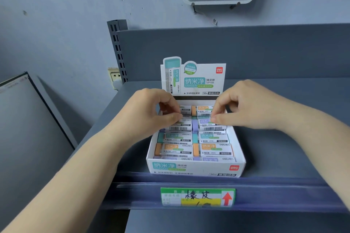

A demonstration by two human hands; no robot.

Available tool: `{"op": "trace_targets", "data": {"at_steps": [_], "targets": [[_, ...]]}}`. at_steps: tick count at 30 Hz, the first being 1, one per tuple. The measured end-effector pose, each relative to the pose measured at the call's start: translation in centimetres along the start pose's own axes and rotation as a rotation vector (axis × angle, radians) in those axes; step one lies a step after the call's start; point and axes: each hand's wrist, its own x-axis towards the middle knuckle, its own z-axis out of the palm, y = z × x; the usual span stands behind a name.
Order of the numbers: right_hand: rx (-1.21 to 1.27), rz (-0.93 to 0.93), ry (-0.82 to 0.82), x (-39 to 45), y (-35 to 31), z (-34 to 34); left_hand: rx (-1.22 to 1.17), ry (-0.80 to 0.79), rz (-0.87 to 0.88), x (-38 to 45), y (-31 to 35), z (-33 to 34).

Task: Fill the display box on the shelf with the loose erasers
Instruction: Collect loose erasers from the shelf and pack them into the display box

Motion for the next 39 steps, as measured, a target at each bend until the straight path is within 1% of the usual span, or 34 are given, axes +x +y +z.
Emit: {"op": "trace_targets", "data": {"at_steps": [5, 10, 15, 17, 19, 22, 25, 31, 35, 39], "targets": [[-0.071, -0.012, 0.045, 0.0, 0.3, 0.4, 0.014, -0.006, 0.013, 0.0, -0.1, 0.0], [-0.158, -0.039, 0.145, 0.0, -0.4, -0.2, 0.013, 0.052, 0.032, 0.1, 0.8, -0.3], [-0.462, -0.055, 0.307, -1.1, -1.1, -1.9, 0.203, 0.095, 0.136, 0.3, 3.7, -0.5], [-0.574, -0.070, 0.337, -2.3, -0.6, -2.5, 0.286, 0.118, 0.181, 0.3, 5.7, -0.2], [-0.661, -0.063, 0.328, -3.9, 0.2, -3.2, 0.400, 0.148, 0.229, 0.5, 8.0, 0.6], [-0.751, -0.008, 0.299, -6.7, 2.0, -4.7, 0.577, 0.159, 0.315, 1.1, 11.6, 2.6], [-0.784, 0.021, 0.307, -10.6, 4.1, -6.1, 0.635, 0.165, 0.349, 1.3, 15.2, 5.3], [-0.871, 0.098, 0.307, -19.9, 9.2, -8.9, 0.601, 0.194, 0.438, 1.5, 23.1, 12.6], [-0.856, 0.200, 0.315, -25.8, 12.6, -10.7, 0.567, 0.136, 0.507, 2.0, 28.2, 17.6], [-0.810, 0.298, 0.316, -30.1, 15.8, -12.7, 0.526, 0.097, 0.553, 3.2, 32.0, 21.0]]}}
